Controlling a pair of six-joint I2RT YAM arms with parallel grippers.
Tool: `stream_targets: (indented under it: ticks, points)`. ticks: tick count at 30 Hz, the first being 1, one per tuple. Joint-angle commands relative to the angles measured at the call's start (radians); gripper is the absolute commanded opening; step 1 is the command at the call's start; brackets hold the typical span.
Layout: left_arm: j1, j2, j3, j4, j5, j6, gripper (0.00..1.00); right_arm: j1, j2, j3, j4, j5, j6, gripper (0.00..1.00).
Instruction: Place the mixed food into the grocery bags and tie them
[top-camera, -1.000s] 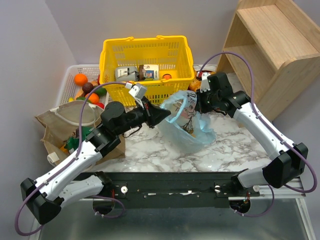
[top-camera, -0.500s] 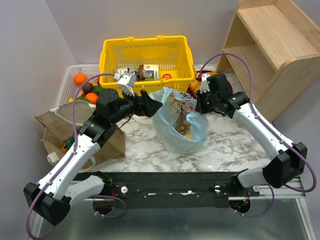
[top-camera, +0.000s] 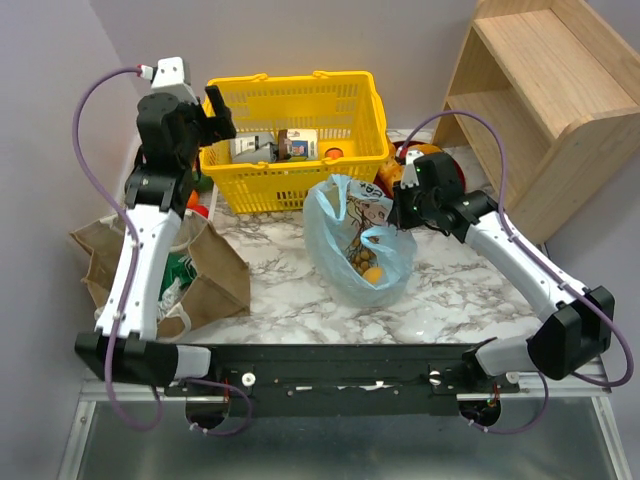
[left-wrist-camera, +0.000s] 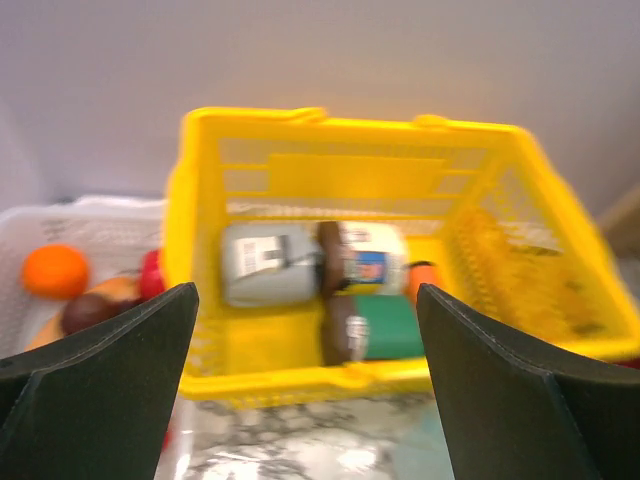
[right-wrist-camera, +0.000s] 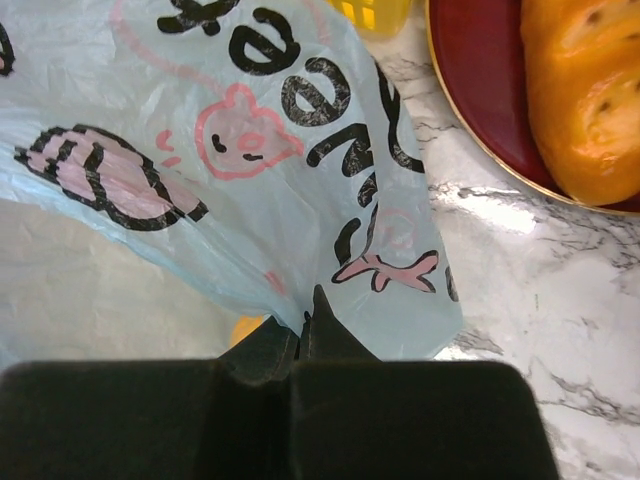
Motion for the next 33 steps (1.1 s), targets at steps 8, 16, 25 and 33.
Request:
stream_targets:
  ticks: [8,16,25,33]
  points:
    - [0.294,0.452,0.214,-0.147,-0.184,-0.11,0.99,-0.004,0.06,0.046,-0.057,-0.01,0.078,0.01]
    - [0.357,0.67,0.296,-0.227,-0.107,-0.217,0.87,-0.003,0.152,0.199,-0.251,0.034,0.037,0.01]
    - [0.377,0.88,0.388,-0.359,0.007,-0.21,0.8,-0.004,0.192,0.259,-0.27,0.053,0.049,0.01]
    - [0.391,0.99,0.421,-0.364,0.011,-0.288,0.88,-0.004,0.249,0.325,-0.305,0.042,0.009,0.01]
